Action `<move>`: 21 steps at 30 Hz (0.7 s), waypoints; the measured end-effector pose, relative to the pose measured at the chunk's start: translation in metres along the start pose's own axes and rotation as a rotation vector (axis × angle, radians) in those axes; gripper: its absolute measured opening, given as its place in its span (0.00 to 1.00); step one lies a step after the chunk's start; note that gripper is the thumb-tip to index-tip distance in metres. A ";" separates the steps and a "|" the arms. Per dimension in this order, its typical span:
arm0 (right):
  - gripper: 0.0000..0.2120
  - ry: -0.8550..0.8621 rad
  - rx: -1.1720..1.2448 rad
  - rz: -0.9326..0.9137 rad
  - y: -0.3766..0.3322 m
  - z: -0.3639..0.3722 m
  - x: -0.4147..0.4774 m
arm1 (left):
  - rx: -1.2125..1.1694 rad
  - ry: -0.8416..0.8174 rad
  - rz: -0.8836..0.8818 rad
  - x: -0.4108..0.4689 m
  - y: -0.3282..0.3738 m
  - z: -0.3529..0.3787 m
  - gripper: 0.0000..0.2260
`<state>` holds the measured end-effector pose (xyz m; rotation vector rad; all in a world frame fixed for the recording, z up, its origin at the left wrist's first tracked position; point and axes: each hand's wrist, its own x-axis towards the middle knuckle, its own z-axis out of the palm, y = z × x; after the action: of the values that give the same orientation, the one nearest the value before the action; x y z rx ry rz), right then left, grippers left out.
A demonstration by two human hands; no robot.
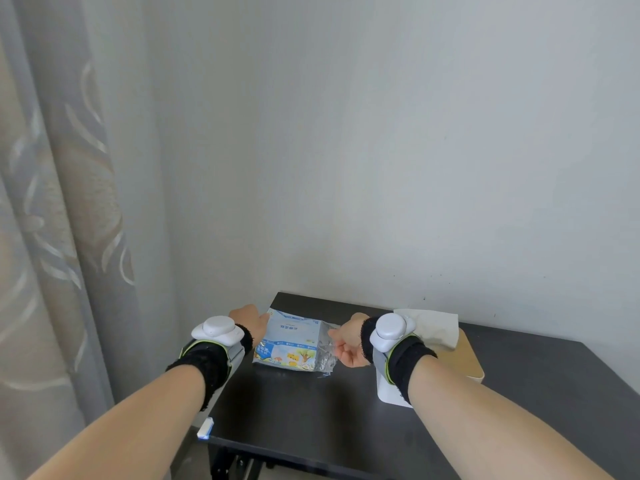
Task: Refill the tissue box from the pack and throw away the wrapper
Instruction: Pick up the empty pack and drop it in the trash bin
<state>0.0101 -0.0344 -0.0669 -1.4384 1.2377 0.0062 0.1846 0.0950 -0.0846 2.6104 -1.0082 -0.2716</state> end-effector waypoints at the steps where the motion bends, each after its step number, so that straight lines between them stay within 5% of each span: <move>1: 0.09 0.002 0.006 0.000 0.000 0.000 0.001 | 0.005 0.003 0.001 0.000 0.000 0.000 0.18; 9: 0.07 -0.028 0.119 -0.010 0.003 0.002 -0.005 | 0.018 0.014 -0.002 -0.002 0.000 -0.001 0.16; 21: 0.13 0.007 0.394 -0.303 0.002 0.001 -0.019 | -0.164 0.081 -0.033 -0.012 0.002 -0.010 0.12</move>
<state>0.0010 -0.0212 -0.0571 -1.2617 0.9509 -0.4268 0.1774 0.1044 -0.0735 2.4708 -0.8786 -0.2440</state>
